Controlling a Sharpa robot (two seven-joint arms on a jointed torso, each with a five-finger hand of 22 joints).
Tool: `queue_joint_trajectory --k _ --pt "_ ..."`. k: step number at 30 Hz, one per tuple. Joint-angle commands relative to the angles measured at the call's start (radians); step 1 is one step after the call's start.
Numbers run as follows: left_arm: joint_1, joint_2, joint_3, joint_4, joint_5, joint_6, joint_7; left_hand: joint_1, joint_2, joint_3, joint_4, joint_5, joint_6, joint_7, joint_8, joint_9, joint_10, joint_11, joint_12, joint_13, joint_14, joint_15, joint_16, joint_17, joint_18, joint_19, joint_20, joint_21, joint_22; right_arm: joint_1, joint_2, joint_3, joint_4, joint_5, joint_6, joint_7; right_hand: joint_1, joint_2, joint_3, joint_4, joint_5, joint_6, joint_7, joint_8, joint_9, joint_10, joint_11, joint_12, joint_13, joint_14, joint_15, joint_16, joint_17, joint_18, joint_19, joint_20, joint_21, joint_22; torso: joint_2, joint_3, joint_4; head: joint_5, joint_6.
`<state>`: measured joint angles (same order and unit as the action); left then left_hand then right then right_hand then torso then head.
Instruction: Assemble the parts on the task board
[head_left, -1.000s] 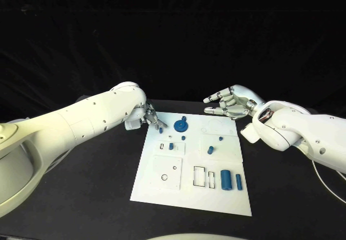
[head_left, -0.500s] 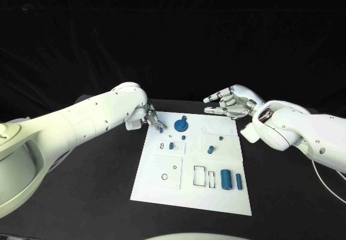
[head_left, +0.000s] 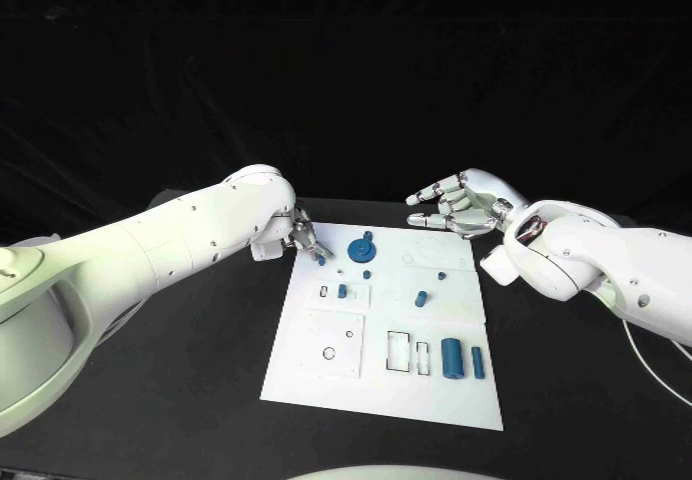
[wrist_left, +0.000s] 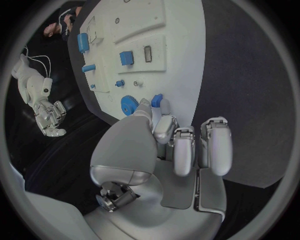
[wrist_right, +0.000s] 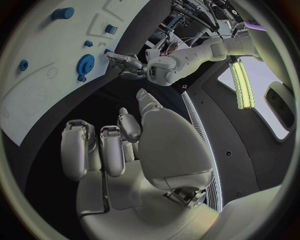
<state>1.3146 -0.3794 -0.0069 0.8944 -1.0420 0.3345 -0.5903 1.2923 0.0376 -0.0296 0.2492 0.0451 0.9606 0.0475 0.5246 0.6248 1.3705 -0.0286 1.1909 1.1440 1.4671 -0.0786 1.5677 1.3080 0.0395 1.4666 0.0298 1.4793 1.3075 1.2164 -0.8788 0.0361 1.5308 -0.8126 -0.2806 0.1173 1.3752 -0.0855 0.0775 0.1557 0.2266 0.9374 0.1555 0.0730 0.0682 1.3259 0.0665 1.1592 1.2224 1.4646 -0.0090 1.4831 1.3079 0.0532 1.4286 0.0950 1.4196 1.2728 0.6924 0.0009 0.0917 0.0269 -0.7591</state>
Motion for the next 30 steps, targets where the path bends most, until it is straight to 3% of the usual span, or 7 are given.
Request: queue_joint_trajectory --k 1,5,9,14,17,20,30 --pt "0.0 0.004 0.0 -0.002 0.003 0.001 0.002 0.026 0.006 0.018 -0.006 0.004 -0.003 -0.009 0.003 0.002 0.006 -0.003 0.006 0.001 0.104 -0.009 0.003 0.263 -0.006 0.038 -0.006 0.004 0.136 -0.001 0.001 0.0 0.0 -0.008 0.012 0.005 -0.003 0.009 -0.006 -0.002 0.003 0.004 0.0 0.002 0.001 -0.004 0.0 -0.005 -0.001 0.069 -0.001 -0.005 0.106 0.01 -0.006 -0.001 -0.005 -0.002 0.0 0.0001 -0.0003 0.0 0.0" --pt "-0.001 0.006 0.0 -0.005 0.006 -0.008 0.004 0.109 0.037 0.1 -0.051 0.009 -0.023 -0.011 -0.007 -0.004 0.001 -0.007 -0.001 -0.004 0.104 -0.013 0.003 0.263 -0.005 0.037 -0.01 0.001 0.133 -0.001 0.002 0.0 -0.001 -0.008 0.013 0.006 -0.003 0.009 -0.006 -0.002 0.003 0.004 0.0 0.002 0.001 -0.004 0.0 -0.005 -0.001 0.069 -0.001 -0.005 0.106 0.01 -0.006 -0.001 -0.005 -0.002 0.001 -0.0005 -0.0003 0.0 0.0" --pt "-0.001 0.007 0.0 -0.007 0.013 -0.007 0.008 0.145 0.031 0.181 -0.081 0.036 -0.035 -0.008 -0.016 -0.011 -0.002 -0.004 -0.005 -0.005 0.104 -0.011 0.003 0.263 -0.004 0.035 -0.01 -0.002 0.131 -0.001 0.003 0.0 -0.001 -0.008 0.015 0.006 -0.003 0.009 -0.006 -0.002 0.003 0.004 0.0 0.002 0.001 -0.004 0.0 -0.005 -0.001 0.069 -0.001 -0.005 0.106 0.01 -0.006 -0.001 -0.005 -0.002 0.001 -0.0001 -0.0002 0.0 -0.001" --pt "-0.002 0.009 -0.001 -0.01 0.018 -0.005 0.016 0.139 -0.027 0.348 -0.112 0.105 -0.046 0.007 -0.015 -0.015 -0.005 0.004 -0.011 -0.008 0.104 -0.001 0.003 0.263 -0.003 0.033 -0.003 -0.007 0.127 -0.002 0.002 0.0 -0.002 -0.008 0.017 0.006 -0.003 0.009 -0.006 -0.002 0.003 0.004 0.0 0.002 0.001 -0.004 0.0 -0.005 -0.001 0.069 -0.001 -0.005 0.106 0.01 -0.006 -0.001 -0.005 -0.002 0.0 -0.0004 0.0003 0.001 -0.003" --pt "-0.002 0.009 -0.003 -0.01 0.019 -0.007 0.02 0.081 -0.085 0.496 -0.129 0.108 -0.047 0.009 0.0 -0.007 -0.001 0.006 -0.013 -0.012 0.104 0.008 0.003 0.263 -0.002 0.033 -0.001 -0.009 0.127 -0.002 0.002 0.0 -0.002 -0.008 0.019 0.006 -0.002 0.009 -0.006 -0.003 0.003 0.004 0.0 0.002 0.001 -0.004 0.0 -0.005 -0.001 0.069 -0.001 -0.005 0.106 0.01 -0.006 -0.001 -0.005 -0.001 -0.001 0.0 0.0006 0.002 -0.003" --pt "-0.002 0.006 -0.004 -0.008 0.019 -0.016 0.028 0.031 -0.117 0.598 -0.15 0.112 -0.047 0.012 0.017 0.003 0.003 0.009 -0.015 -0.015 0.104 0.003 0.003 0.263 -0.003 0.034 0.002 -0.01 0.128 -0.002 0.002 0.0 -0.002 -0.008 0.02 0.006 -0.001 0.01 -0.006 -0.004 0.004 0.004 0.0 0.002 0.001 -0.004 0.0 -0.004 -0.001 0.07 -0.002 -0.005 0.107 0.01 -0.005 -0.001 -0.006 -0.001 -0.001 0.0 0.0 0.002 -0.002" --pt "-0.002 -0.058 -0.005 0.081 0.051 -0.098 0.063 -0.024 -0.16 0.685 -0.202 0.186 -0.045 0.008 0.05 0.023 0.012 0.008 -0.012 -0.014 0.104 0.002 0.003 0.263 -0.003 0.036 0.001 -0.01 0.131 -0.003 -0.001 0.0 -0.001 -0.007 0.022 0.004 -0.001 0.01 -0.006 -0.004 0.004 0.004 0.0 0.002 0.001 -0.004 0.0 -0.004 -0.001 0.07 -0.002 -0.005 0.107 0.01 -0.005 -0.001 -0.006 -0.001 -0.002 0.0019 0.0016 0.003 -0.001"
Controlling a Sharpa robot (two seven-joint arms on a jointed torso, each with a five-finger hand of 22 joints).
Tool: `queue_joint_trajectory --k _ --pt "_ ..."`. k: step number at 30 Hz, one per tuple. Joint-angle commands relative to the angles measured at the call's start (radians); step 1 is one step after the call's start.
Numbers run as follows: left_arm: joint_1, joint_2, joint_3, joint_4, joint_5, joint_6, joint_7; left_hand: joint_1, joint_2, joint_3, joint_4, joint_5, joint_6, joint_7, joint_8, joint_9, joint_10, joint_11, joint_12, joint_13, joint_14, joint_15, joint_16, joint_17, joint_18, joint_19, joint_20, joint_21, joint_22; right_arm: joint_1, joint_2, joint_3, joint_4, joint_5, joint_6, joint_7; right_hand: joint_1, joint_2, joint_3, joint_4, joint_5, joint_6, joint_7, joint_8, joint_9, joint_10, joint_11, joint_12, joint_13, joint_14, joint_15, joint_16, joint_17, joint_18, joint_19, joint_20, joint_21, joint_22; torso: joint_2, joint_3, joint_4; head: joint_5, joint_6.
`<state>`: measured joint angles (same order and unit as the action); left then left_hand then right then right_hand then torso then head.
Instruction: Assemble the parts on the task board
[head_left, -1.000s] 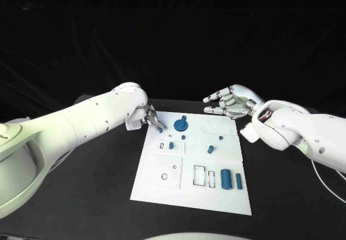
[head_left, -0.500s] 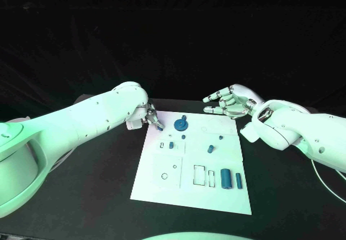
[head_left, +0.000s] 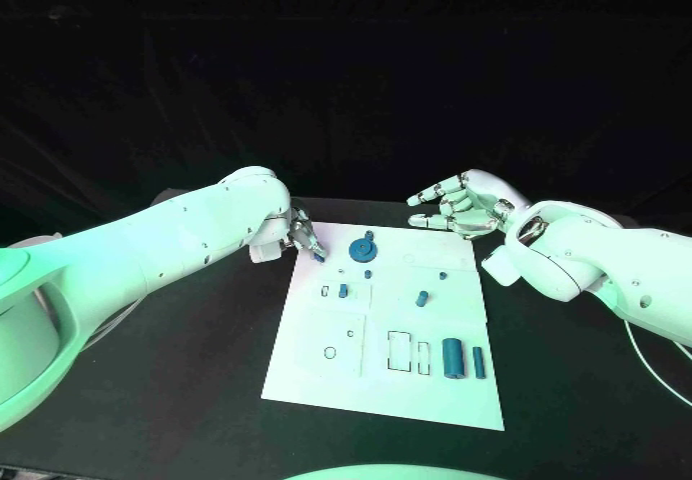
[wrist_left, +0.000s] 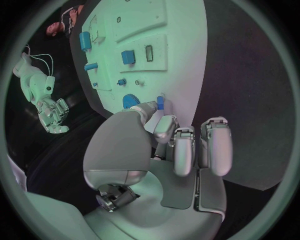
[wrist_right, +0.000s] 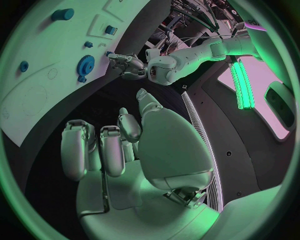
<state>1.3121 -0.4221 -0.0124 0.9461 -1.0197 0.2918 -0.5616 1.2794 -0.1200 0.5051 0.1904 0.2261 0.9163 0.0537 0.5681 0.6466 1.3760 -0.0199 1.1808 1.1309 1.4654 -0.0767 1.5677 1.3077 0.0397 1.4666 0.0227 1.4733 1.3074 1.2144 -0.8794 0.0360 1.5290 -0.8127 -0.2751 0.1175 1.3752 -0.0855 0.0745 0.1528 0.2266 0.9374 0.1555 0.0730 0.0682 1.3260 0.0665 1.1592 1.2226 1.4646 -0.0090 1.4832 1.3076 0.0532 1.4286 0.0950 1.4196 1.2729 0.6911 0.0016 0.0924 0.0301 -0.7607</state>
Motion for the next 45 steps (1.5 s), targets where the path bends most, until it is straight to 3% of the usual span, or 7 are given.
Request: queue_joint_trajectory --k 1,10,14,19,24,29,45 --pt "0.001 -0.03 0.0 0.051 0.032 -0.065 0.037 -0.013 -0.004 0.151 -0.145 0.006 0.0 0.001 0.008 0.002 0.007 -0.001 -0.002 -0.001 0.105 0.0 0.003 0.263 -0.004 0.036 0.008 -0.004 0.132 -0.001 -0.002 0.0 0.001 -0.007 0.017 0.004 -0.001 0.011 -0.004 -0.001 0.004 0.004 0.0 0.002 0.001 -0.004 0.0 -0.004 -0.001 0.07 -0.002 -0.005 0.107 0.01 -0.005 -0.001 -0.006 -0.001 -0.002 0.0017 0.0012 0.0 0.0" --pt "0.001 -0.147 -0.003 0.255 0.038 -0.156 0.063 -0.017 -0.019 0.161 -0.16 0.01 0.008 -0.001 0.013 0.003 0.013 -0.004 0.002 0.001 0.105 -0.001 0.003 0.263 -0.006 0.04 0.007 0.002 0.14 -0.001 -0.005 -0.001 0.001 -0.005 0.016 0.003 -0.001 0.011 -0.004 -0.001 0.004 0.004 0.0 0.003 0.001 -0.003 0.0 -0.004 -0.001 0.07 -0.002 -0.005 0.106 0.01 -0.006 -0.001 -0.006 -0.002 -0.005 0.0067 0.0088 0.001 -0.003" --pt "-0.013 -0.197 -0.014 0.344 0.011 -0.216 0.082 -0.018 -0.023 0.165 -0.164 0.012 0.012 -0.002 0.014 0.002 0.017 -0.005 0.005 0.005 0.105 -0.002 0.003 0.263 -0.007 0.042 0.007 0.005 0.144 -0.001 -0.006 -0.002 0.0 -0.008 0.016 0.003 -0.001 0.011 -0.004 -0.001 0.004 0.004 0.0 0.003 0.001 -0.003 0.0 -0.004 -0.001 0.07 -0.002 -0.005 0.106 0.01 -0.006 -0.001 -0.006 -0.002 -0.006 0.0065 0.0098 0.0 -0.005" --pt "-0.036 -0.231 -0.018 0.411 -0.02 -0.285 0.109 -0.025 -0.033 0.176 -0.172 0.031 0.022 -0.004 0.015 -0.001 0.027 -0.007 0.013 0.013 0.105 -0.003 0.003 0.263 -0.01 0.048 0.004 0.013 0.155 -0.001 -0.008 -0.002 -0.001 -0.008 0.014 0.003 -0.001 0.011 -0.004 -0.001 0.004 0.004 0.0 0.003 0.001 -0.003 0.0 -0.004 -0.001 0.07 -0.002 -0.005 0.106 0.01 -0.006 -0.001 -0.006 -0.002 -0.006 0.0053 0.0107 0.0 -0.006" --pt "-0.052 -0.239 -0.019 0.437 -0.036 -0.3 0.117 -0.031 -0.039 0.182 -0.176 0.049 0.028 -0.005 0.015 -0.004 0.031 -0.008 0.016 0.016 0.105 -0.005 0.003 0.263 -0.01 0.05 0.003 0.016 0.158 -0.002 -0.007 -0.003 -0.001 -0.009 0.014 0.004 -0.001 0.011 -0.004 -0.001 0.004 0.004 0.0 0.003 0.001 -0.003 0.0 -0.004 -0.001 0.07 -0.002 -0.005 0.106 0.01 -0.006 -0.001 -0.006 -0.002 -0.004 0.0039 0.0076 0.003 -0.008" --pt "-0.062 -0.237 -0.02 0.44 -0.056 -0.26 0.099 -0.031 -0.04 0.183 -0.178 0.052 0.028 -0.005 0.015 -0.004 0.031 -0.008 0.016 0.015 0.105 -0.005 0.003 0.263 -0.01 0.049 0.003 0.014 0.157 -0.004 -0.006 -0.003 -0.002 -0.009 0.014 0.005 -0.001 0.011 -0.004 -0.001 0.004 0.004 0.0 0.003 0.001 -0.003 0.0 -0.004 -0.001 0.07 -0.002 -0.005 0.106 0.01 -0.006 -0.001 -0.006 -0.002 -0.004 0.0036 0.0055 0.004 -0.01" --pt "-0.069 -0.226 -0.02 0.421 -0.085 -0.153 0.051 -0.032 -0.044 0.186 -0.183 0.058 0.031 -0.005 0.015 -0.006 0.032 -0.009 0.015 0.015 0.105 -0.005 0.003 0.263 -0.009 0.049 0.002 0.013 0.155 -0.007 -0.008 -0.003 -0.001 -0.009 0.014 0.006 -0.001 0.011 -0.004 -0.001 0.004 0.004 0.0 0.003 0.001 -0.003 0.0 -0.004 -0.001 0.07 -0.002 -0.005 0.106 0.01 -0.006 -0.001 -0.006 -0.002 -0.005 0.0058 0.0072 0.005 -0.021"
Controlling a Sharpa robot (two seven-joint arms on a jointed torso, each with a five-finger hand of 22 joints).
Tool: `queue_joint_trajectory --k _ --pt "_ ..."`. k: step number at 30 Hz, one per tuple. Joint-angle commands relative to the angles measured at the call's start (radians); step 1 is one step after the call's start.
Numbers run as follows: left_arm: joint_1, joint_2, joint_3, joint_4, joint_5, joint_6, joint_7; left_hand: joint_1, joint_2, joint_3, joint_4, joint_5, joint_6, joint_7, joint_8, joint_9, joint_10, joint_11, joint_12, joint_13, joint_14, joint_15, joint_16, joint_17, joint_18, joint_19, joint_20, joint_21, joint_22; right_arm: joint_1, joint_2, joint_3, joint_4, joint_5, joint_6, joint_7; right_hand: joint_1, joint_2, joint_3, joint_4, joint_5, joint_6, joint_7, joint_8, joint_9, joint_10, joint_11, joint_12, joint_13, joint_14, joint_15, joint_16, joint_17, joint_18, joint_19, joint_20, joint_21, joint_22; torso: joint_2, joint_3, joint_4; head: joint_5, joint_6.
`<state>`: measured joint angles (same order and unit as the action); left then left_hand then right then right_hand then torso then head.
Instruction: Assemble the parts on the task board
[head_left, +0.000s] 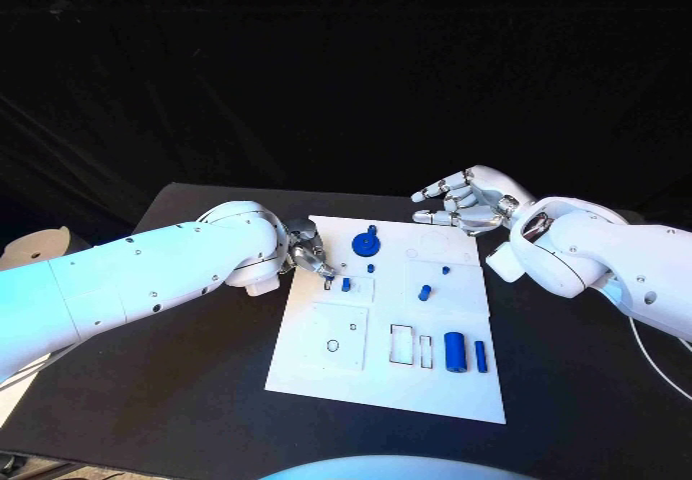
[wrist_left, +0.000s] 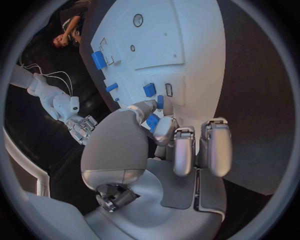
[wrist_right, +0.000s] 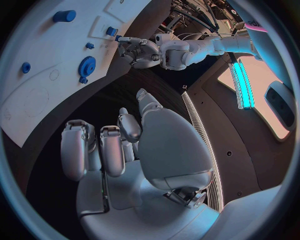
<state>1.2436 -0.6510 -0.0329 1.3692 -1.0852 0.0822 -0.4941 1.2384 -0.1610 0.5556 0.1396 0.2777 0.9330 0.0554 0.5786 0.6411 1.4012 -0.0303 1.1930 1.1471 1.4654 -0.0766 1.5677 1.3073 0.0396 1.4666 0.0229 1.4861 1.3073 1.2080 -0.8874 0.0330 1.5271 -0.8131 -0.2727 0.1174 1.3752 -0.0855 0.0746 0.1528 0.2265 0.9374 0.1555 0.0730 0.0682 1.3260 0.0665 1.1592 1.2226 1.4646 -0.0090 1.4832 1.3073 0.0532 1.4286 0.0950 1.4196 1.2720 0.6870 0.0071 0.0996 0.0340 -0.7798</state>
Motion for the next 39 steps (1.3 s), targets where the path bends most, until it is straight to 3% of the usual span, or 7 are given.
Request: queue_joint_trajectory --k 1,10,39 --pt "0.0 0.004 0.0 -0.004 -0.02 0.061 -0.018 0.009 -0.003 0.135 -0.132 0.007 0.015 -0.007 0.005 0.0 0.007 0.002 0.003 -0.001 0.105 -0.005 0.003 0.263 -0.009 0.049 0.002 0.0 0.155 -0.001 0.0 0.0 0.001 -0.009 0.012 0.006 -0.001 0.011 -0.004 -0.001 0.004 0.004 0.0 0.003 0.001 -0.003 0.0 -0.004 -0.001 0.07 -0.002 -0.005 0.107 0.01 -0.006 -0.001 -0.006 -0.001 -0.001 0.0001 0.0001 0.001 -0.002" --pt "-0.001 0.008 0.0 -0.015 -0.022 0.101 -0.026 0.009 -0.005 0.136 -0.134 0.008 0.016 -0.007 0.005 -0.001 0.006 0.002 0.001 -0.003 0.105 -0.005 0.003 0.263 -0.01 0.049 0.002 0.001 0.156 -0.001 -0.001 0.0 0.002 -0.009 0.011 0.006 -0.001 0.011 -0.004 -0.001 0.004 0.004 0.0 0.003 0.001 -0.003 0.0 -0.004 -0.001 0.07 -0.002 -0.005 0.107 0.01 -0.006 -0.001 -0.006 -0.001 -0.001 0.0004 -0.0001 0.001 -0.006" --pt "-0.008 0.016 -0.001 -0.024 -0.047 0.123 -0.016 0.01 -0.009 0.136 -0.139 0.01 0.019 -0.007 0.004 -0.003 0.005 0.002 -0.004 -0.008 0.105 -0.004 0.003 0.263 -0.01 0.049 0.002 0.0 0.156 -0.002 -0.002 0.0 0.004 -0.009 0.013 0.008 -0.002 0.011 -0.005 -0.002 0.004 0.005 0.0 0.003 0.001 -0.004 0.0 -0.005 -0.003 0.069 -0.002 -0.006 0.106 0.01 -0.006 -0.001 -0.007 -0.002 -0.001 0.0007 -0.0008 0.002 -0.01"
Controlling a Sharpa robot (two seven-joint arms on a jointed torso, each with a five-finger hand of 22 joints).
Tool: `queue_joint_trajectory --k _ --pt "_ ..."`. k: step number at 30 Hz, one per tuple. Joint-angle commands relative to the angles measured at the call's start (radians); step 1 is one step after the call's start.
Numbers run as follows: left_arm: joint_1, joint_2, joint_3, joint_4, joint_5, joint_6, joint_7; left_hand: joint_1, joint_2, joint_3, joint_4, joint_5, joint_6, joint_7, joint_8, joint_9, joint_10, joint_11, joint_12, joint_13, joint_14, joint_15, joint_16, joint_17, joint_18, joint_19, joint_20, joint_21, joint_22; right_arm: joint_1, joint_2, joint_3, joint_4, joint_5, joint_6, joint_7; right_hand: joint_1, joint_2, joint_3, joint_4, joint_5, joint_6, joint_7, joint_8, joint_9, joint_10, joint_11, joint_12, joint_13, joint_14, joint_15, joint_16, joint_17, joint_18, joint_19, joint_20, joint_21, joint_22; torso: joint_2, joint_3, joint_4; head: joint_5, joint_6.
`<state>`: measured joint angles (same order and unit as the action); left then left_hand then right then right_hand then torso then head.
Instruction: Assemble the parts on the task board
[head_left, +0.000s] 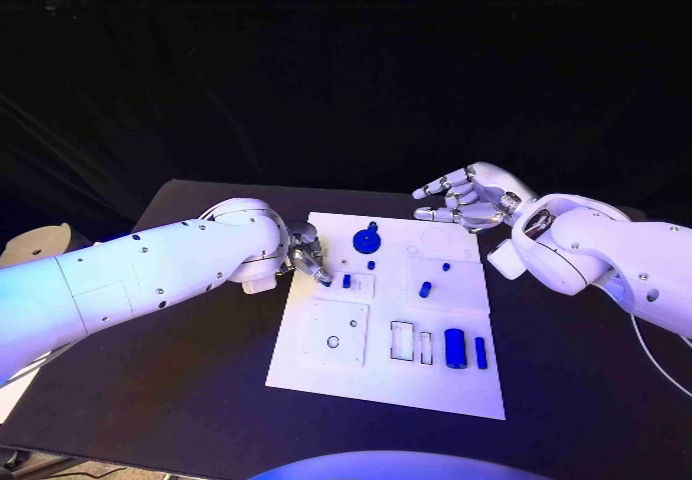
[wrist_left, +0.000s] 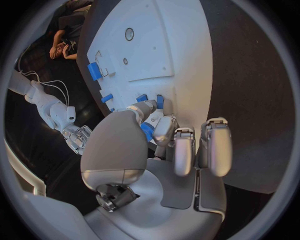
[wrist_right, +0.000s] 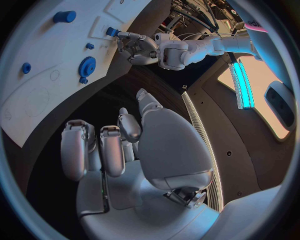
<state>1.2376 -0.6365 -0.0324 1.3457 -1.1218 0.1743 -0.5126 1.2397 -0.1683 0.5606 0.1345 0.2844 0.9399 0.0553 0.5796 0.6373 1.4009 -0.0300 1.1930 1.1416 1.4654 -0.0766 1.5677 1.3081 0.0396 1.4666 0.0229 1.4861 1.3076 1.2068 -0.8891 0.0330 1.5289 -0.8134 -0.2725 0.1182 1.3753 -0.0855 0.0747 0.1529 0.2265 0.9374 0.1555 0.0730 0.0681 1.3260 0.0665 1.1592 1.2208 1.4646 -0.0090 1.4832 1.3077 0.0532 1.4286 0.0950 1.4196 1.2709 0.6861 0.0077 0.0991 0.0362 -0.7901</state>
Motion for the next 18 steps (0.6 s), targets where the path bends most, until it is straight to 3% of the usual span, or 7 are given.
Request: queue_joint_trajectory --k 1,6,18 --pt "-0.002 0.002 -0.001 -0.001 -0.011 0.034 0.002 0.008 -0.002 0.131 -0.134 0.003 0.012 -0.007 0.003 0.0 0.005 0.001 -0.004 -0.002 0.105 -0.004 0.003 0.263 -0.01 0.049 0.002 0.0 0.155 -0.001 0.0 0.0 0.002 -0.008 0.012 0.007 -0.002 0.011 -0.006 -0.002 0.004 0.005 0.0 0.003 0.001 -0.004 0.0 -0.005 -0.001 0.069 -0.002 -0.006 0.105 0.01 -0.006 -0.001 -0.007 -0.001 0.0 0.0001 -0.0002 0.0 0.0" --pt "-0.002 0.006 -0.002 -0.011 -0.005 0.047 -0.008 0.008 -0.002 0.131 -0.134 0.003 0.013 -0.007 0.002 0.0 0.006 0.001 -0.001 0.001 0.105 -0.004 0.003 0.263 -0.01 0.049 0.002 0.0 0.156 -0.001 -0.001 0.0 0.004 -0.008 0.012 0.006 -0.002 0.011 -0.006 -0.002 0.004 0.005 0.0 0.003 0.001 -0.004 0.0 -0.005 -0.001 0.069 -0.002 -0.006 0.105 0.01 -0.006 -0.001 -0.007 -0.001 0.0 0.0013 -0.0001 0.002 -0.001" --pt "-0.002 0.03 -0.008 -0.032 0.017 0.091 -0.027 0.005 -0.002 0.131 -0.133 0.003 0.015 -0.007 0.002 -0.001 0.008 0.002 0.001 0.003 0.105 -0.004 0.003 0.263 -0.01 0.049 0.002 0.001 0.156 -0.001 -0.002 0.0 0.005 -0.009 0.012 0.005 -0.002 0.011 -0.006 -0.002 0.004 0.005 0.0 0.003 0.001 -0.004 0.0 -0.005 -0.001 0.069 -0.002 -0.006 0.105 0.01 -0.006 -0.001 -0.007 -0.001 0.001 -0.0003 -0.0024 -0.002 -0.006"
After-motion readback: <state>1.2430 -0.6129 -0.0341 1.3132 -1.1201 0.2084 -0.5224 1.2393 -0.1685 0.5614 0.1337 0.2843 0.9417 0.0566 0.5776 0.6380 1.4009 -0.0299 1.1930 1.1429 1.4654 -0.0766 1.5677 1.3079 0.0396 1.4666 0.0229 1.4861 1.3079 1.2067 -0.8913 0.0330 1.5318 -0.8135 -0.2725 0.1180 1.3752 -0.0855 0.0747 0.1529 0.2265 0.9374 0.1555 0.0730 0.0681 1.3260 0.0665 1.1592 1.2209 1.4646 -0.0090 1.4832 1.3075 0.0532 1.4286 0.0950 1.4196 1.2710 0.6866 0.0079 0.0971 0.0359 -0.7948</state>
